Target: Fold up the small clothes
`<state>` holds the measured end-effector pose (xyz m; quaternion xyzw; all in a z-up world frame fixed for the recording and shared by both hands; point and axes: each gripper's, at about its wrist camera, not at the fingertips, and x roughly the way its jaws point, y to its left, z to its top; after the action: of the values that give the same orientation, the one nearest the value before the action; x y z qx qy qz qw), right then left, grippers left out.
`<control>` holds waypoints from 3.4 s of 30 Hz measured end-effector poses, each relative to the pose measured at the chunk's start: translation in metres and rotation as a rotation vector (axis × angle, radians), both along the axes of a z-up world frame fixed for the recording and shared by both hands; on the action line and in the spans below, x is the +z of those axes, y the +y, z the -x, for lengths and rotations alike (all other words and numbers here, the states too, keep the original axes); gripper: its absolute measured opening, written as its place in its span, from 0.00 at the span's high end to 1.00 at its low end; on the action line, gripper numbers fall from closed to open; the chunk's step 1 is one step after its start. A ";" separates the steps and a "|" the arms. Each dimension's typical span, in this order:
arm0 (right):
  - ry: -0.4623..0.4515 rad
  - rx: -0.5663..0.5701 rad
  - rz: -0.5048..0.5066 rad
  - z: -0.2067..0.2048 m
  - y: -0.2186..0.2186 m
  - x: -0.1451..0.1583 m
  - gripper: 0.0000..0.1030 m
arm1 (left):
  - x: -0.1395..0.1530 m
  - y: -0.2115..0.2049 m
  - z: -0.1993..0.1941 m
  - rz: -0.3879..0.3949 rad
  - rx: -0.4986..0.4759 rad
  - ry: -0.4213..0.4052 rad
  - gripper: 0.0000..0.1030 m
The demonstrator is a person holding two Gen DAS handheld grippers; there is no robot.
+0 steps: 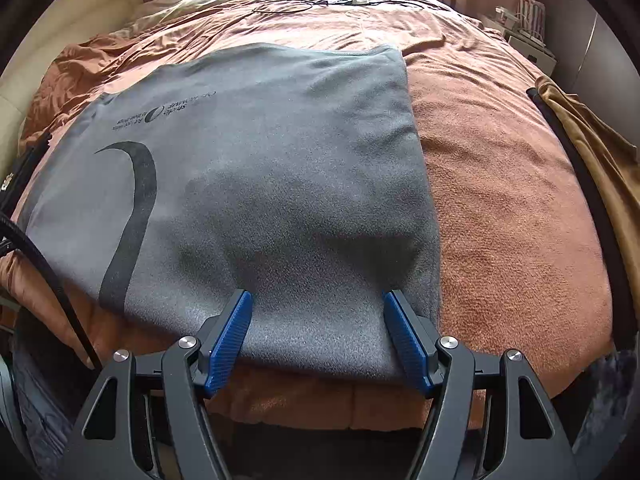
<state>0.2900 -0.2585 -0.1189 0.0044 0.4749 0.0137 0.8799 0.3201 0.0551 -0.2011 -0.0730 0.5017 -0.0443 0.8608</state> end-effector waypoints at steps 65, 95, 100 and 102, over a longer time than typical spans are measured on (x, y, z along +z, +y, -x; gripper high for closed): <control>0.056 0.459 -0.184 -0.070 0.195 -0.021 0.70 | -0.025 0.094 0.046 0.724 0.439 0.018 0.56; 0.026 0.246 -0.141 -0.119 0.161 -0.011 0.85 | -0.029 0.082 0.037 0.658 0.526 -0.044 0.87; 0.032 0.232 -0.151 -0.153 0.163 -0.011 0.85 | -0.032 0.084 0.049 0.678 0.563 -0.057 0.87; 0.033 0.228 -0.150 -0.168 0.163 -0.010 0.85 | -0.033 0.082 0.053 0.678 0.581 -0.063 0.87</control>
<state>0.4579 -0.0956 -0.1285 0.0166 0.4843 0.1490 0.8620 0.2673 0.1375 -0.2340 -0.4874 0.3910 0.0353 0.7799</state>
